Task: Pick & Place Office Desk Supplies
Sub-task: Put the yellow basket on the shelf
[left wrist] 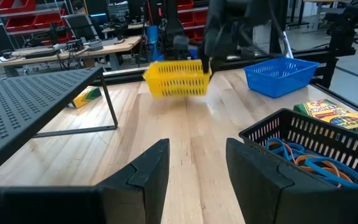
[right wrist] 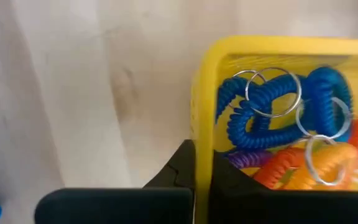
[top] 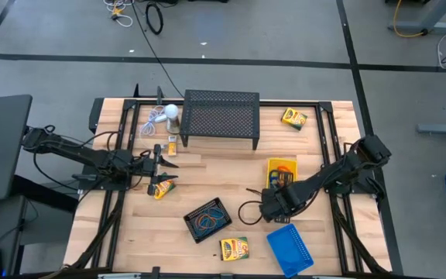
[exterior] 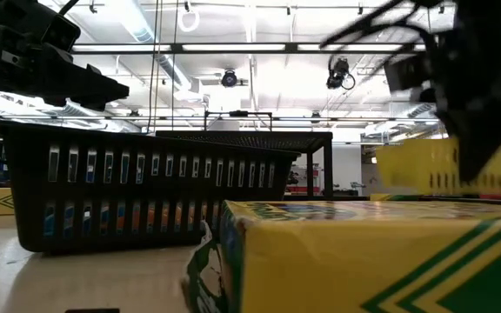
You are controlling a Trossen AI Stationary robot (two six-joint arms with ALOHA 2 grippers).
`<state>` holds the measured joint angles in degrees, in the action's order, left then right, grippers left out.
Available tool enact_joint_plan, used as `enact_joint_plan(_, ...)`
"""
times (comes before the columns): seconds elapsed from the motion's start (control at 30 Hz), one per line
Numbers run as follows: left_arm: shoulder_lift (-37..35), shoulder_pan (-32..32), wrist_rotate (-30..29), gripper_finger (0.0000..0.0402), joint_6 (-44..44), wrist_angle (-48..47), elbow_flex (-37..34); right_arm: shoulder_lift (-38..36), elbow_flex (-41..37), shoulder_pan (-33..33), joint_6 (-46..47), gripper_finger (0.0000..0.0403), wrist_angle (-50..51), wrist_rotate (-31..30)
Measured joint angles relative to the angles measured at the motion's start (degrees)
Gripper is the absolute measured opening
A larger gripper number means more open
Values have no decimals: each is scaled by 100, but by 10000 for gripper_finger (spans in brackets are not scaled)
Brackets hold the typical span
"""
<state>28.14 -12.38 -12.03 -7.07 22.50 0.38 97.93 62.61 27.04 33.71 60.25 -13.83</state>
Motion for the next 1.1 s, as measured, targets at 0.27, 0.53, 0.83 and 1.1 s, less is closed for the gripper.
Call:
enact_joint_plan(0.27, 0, -1, 1, 164, 0, 0, 0, -2, 1209, -40, 90, 1, 1394, -958)
enact_joint_plan(0.53, 0, -2, 0, 164, 0, 0, 0, -4, 1950, -585, -844, 1, 1932, -1315)
enact_joint_plan(0.83, 0, -1, 1, 164, 0, 0, 0, -4, 2311, -1548, -2569, 0, 1500, -1737)
enact_joint_plan(1.1, 0, 0, 0, 164, 0, 0, 0, -4, 2325, -2401, -4336, 0, 173, -1565)
